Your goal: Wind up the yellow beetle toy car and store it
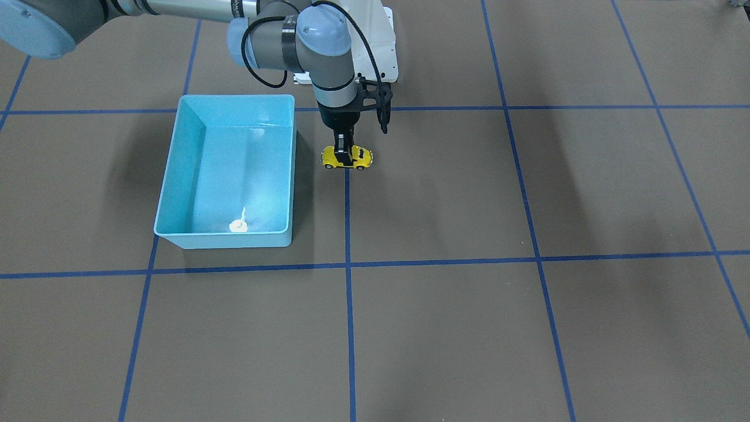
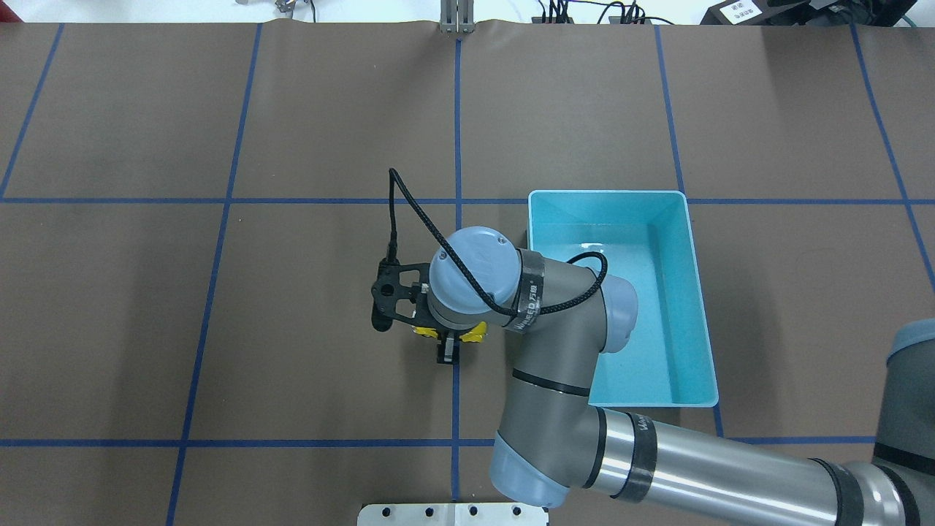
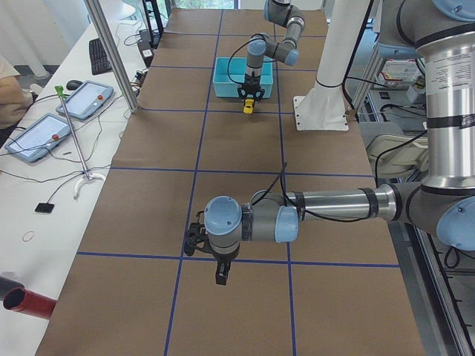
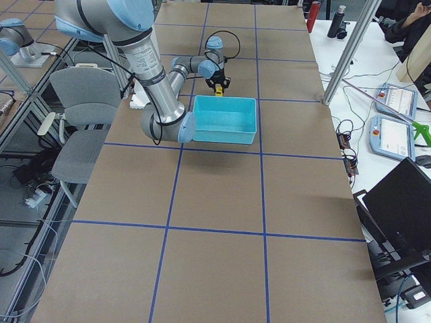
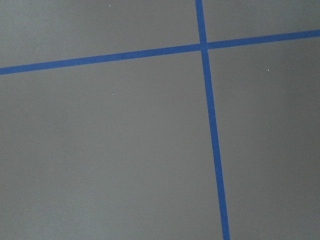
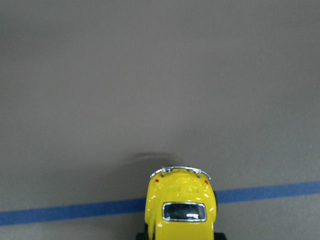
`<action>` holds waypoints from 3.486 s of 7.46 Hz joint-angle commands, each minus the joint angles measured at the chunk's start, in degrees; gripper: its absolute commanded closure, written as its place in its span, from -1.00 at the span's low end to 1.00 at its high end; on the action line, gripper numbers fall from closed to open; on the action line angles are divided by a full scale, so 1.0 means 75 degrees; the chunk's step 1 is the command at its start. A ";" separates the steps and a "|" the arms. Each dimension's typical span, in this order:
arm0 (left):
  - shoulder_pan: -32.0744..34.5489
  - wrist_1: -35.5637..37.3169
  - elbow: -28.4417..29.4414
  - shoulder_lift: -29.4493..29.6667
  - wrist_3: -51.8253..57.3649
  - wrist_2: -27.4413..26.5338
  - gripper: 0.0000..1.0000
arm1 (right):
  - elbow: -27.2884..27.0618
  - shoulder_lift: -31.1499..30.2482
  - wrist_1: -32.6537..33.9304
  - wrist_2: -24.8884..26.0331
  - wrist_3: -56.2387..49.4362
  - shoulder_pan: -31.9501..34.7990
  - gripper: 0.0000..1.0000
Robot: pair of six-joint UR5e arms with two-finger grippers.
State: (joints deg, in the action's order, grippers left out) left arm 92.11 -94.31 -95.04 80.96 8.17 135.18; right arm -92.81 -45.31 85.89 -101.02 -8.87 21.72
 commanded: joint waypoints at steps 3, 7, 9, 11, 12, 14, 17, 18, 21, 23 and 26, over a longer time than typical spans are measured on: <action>0.0000 0.0000 0.0005 -0.0001 0.0000 0.0000 -1.00 | -0.2101 0.0233 0.2214 -0.1688 -0.0953 0.2160 1.00; 0.0000 -0.0012 0.0005 -0.0001 0.0000 0.0000 -1.00 | -0.3282 -0.2355 0.1760 -0.1965 -0.3187 0.2649 1.00; 0.0000 0.0000 -0.0007 -0.0001 0.0000 0.0000 -1.00 | -0.2897 -0.3144 0.0587 -0.1427 -0.3118 0.2076 1.00; 0.0000 0.0000 -0.0007 -0.0001 0.0000 0.0000 -1.00 | -0.2136 -0.3181 -0.0327 -0.1193 -0.2851 0.1700 1.00; 0.0000 0.0000 -0.0007 -0.0001 0.0000 0.0000 -1.00 | -0.1877 -0.3320 -0.0772 -0.0994 -0.2639 0.1489 1.00; 0.0000 0.0000 -0.0007 -0.0001 0.0000 0.0000 -1.00 | -0.1688 -0.3322 -0.0882 -0.0945 -0.2591 0.1324 1.00; 0.0000 0.0000 0.0005 -0.0001 0.0000 0.0000 -1.00 | -0.1699 -0.3380 -0.1010 -0.0968 -0.2497 0.1300 -0.99; 0.0000 0.0000 0.0005 -0.0001 0.0000 0.0000 -1.00 | -0.1711 -0.3403 -0.1104 -0.0980 -0.2485 0.1300 -1.00; 0.0000 0.0000 -0.0007 -0.0001 0.0000 0.0000 -1.00 | -0.2223 -0.3322 -0.0977 -0.1154 -0.1811 0.1625 -1.00; 0.0000 0.0000 -0.0007 -0.0001 0.0000 0.0000 -1.00 | -0.2939 -0.3216 0.0017 -0.2824 0.0249 0.3398 -1.00; 0.0000 0.0000 -0.0007 -0.0001 0.0000 0.0000 -1.00 | -0.2441 -0.3787 0.0674 -0.3429 0.2095 0.6540 -1.00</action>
State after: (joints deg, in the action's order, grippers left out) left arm 92.11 -94.31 -95.07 80.95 8.17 135.18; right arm -113.51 -71.30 88.23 -125.78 2.36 60.93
